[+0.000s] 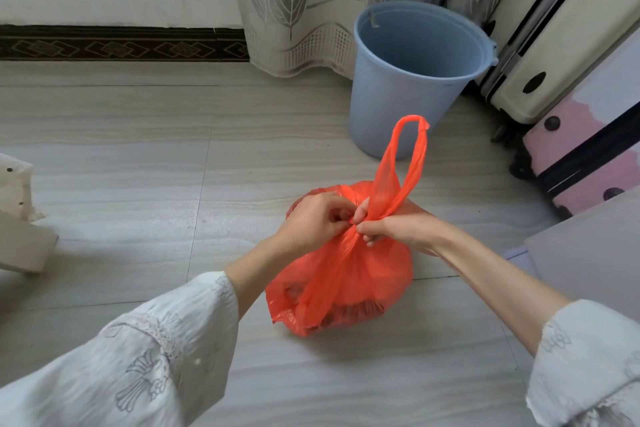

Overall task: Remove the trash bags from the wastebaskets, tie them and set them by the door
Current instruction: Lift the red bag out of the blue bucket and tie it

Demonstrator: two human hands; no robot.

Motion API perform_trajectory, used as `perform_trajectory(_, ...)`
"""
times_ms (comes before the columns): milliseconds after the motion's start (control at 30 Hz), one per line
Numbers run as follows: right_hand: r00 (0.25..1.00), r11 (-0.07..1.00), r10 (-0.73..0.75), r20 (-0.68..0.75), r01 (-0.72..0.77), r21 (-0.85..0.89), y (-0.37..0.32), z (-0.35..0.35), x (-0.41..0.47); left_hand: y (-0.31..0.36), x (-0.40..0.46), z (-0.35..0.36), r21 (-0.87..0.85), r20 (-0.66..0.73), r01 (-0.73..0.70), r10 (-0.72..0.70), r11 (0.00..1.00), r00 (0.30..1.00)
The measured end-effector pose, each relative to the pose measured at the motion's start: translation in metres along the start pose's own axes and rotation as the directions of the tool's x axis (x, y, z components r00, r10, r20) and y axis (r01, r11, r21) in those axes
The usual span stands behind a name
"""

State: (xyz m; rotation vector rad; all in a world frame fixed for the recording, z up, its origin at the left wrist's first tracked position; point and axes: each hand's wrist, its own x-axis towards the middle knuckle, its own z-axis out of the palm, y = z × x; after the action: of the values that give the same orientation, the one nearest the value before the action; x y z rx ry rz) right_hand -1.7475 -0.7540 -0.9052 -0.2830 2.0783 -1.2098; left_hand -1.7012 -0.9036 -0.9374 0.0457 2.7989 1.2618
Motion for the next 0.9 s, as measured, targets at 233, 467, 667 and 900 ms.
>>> perform_trajectory(233,0.995,0.971,-0.071,-0.077,0.051,-0.232,0.004,-0.003,0.001,0.001,0.005,0.001,0.086,0.008,-0.031,0.031,0.996,0.999)
perform_trajectory(467,0.914,0.743,-0.39,-0.107,0.244,-0.623,-0.003,0.005,0.004,0.012,0.008,-0.008,0.001,-0.031,0.124,-0.124,0.992,0.992)
perform_trajectory(667,0.909,0.662,-0.404,-0.103,0.213,-0.719,-0.008,0.01,-0.005,0.015,0.009,-0.016,0.033,-0.024,0.147,-0.147,0.989,0.989)
perform_trajectory(900,0.883,0.688,-0.437,-0.172,0.204,-0.697,-0.01,0.016,-0.008,0.021,0.012,-0.025,0.045,0.018,0.127,-0.127,0.991,0.992)
